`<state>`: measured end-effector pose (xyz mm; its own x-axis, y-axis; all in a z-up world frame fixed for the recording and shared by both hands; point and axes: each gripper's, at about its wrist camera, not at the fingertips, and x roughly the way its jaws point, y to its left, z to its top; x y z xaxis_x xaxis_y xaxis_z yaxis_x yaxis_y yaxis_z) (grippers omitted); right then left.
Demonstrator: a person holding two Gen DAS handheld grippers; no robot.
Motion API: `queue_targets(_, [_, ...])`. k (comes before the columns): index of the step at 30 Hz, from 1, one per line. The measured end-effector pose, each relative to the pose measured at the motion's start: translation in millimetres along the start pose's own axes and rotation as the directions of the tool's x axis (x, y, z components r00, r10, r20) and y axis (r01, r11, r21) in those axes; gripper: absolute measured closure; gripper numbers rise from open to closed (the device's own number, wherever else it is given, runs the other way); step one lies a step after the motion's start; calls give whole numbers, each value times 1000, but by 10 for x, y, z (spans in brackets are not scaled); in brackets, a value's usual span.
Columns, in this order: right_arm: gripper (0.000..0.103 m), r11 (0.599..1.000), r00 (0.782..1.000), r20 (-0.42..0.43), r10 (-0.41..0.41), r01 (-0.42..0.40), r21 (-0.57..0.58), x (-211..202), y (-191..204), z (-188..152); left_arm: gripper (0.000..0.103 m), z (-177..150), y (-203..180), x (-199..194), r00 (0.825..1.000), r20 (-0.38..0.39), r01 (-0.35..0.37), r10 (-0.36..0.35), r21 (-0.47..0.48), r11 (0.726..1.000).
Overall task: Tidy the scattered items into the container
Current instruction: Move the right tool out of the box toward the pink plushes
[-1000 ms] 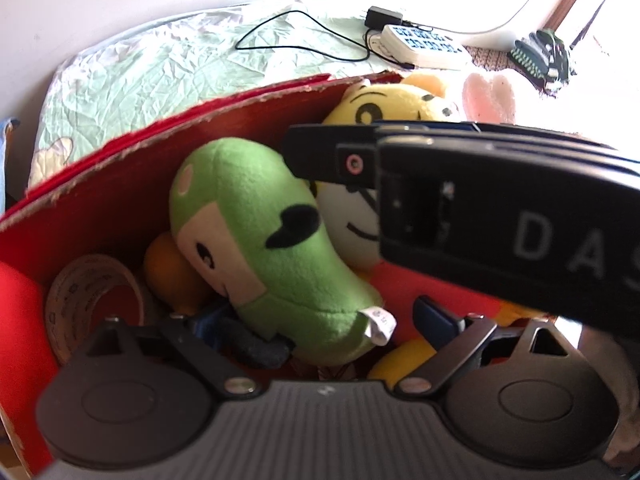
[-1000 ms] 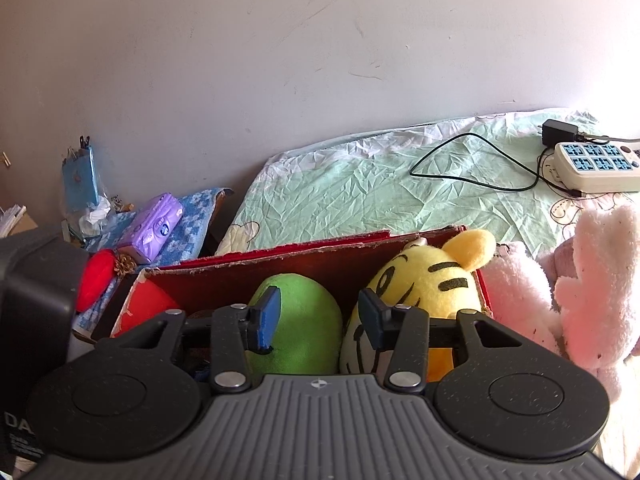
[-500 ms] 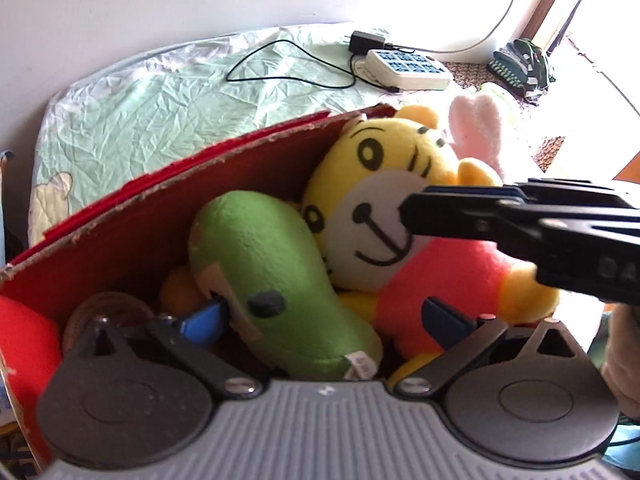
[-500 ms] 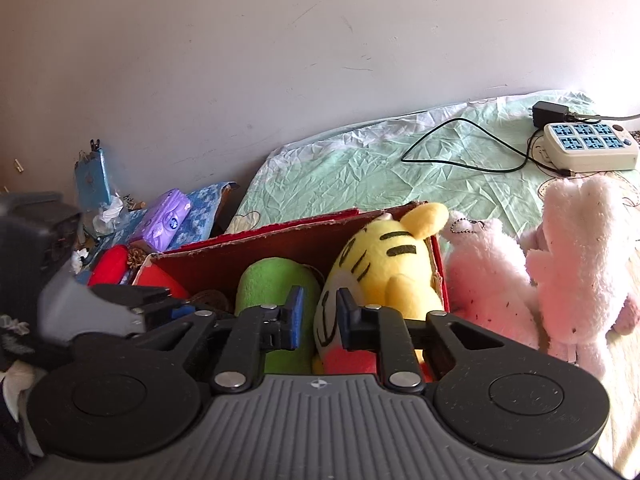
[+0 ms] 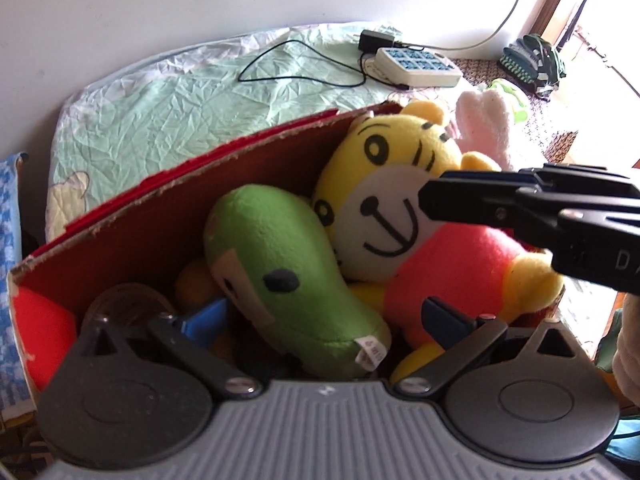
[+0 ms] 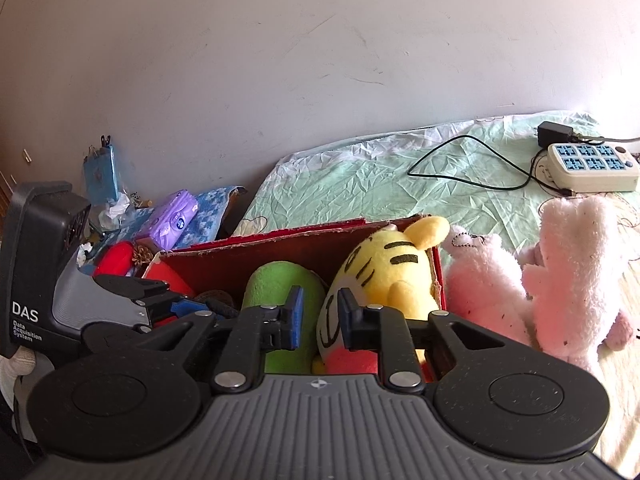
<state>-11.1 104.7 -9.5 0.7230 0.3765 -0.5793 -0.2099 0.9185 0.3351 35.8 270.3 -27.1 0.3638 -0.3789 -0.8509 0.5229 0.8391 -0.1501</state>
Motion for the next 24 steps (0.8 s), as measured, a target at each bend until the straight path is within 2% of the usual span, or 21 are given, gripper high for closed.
queue_targets(5, [81, 1000, 1000, -3, 6, -6, -9, -8, 11, -24, 1, -45, 25, -98, 1000, 23, 0, 0, -24, 1000])
queue_targets(13, [81, 996, 998, -14, -53, 52, -74, -14, 122, -70, 1, -65, 9, -143, 996, 26, -82, 84, -80, 993])
queue_targets(19, [82, 995, 997, -31, -68, 66, -70, -49, 135, -131, 1, -121, 13, -211, 975, 31, -216, 222, -136, 967])
queue_targets(24, [82, 995, 997, -28, -71, 69, -75, -99, 181, -194, 1, -152, -29, -310, 962, 47, -260, 271, -162, 952])
